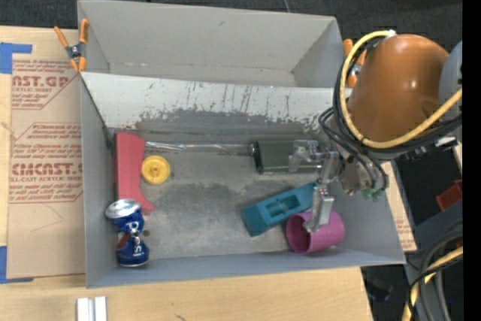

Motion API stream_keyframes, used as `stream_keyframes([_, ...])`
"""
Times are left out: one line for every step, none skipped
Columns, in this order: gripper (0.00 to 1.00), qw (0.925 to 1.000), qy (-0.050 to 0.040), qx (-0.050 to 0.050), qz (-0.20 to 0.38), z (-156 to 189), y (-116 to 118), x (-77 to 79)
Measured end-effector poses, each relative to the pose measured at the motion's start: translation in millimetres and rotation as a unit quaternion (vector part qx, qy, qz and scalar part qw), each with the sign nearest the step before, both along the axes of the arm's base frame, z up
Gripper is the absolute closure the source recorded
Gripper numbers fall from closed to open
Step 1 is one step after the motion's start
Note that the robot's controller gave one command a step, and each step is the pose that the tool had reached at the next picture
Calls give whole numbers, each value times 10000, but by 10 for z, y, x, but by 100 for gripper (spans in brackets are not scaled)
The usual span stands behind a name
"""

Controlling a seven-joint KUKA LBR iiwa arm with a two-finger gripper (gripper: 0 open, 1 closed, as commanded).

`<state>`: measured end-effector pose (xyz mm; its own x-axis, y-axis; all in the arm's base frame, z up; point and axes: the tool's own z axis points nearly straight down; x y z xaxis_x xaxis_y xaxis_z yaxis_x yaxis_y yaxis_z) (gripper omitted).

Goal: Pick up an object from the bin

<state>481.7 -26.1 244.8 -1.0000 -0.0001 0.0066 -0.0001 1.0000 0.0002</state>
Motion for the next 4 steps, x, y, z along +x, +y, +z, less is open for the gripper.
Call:
stream_keyframes([0, 10000, -40, -2, 2, 43, 1, 12])
stream_keyframes([0, 10000, -75, -5, 10, -353, 105, 24])
stream_keyframes([0, 9997, -63, -2, 217, -1038, 261, 46])
stream_keyframes([0, 9996, -34, 2, 271, -1306, 152, 27])
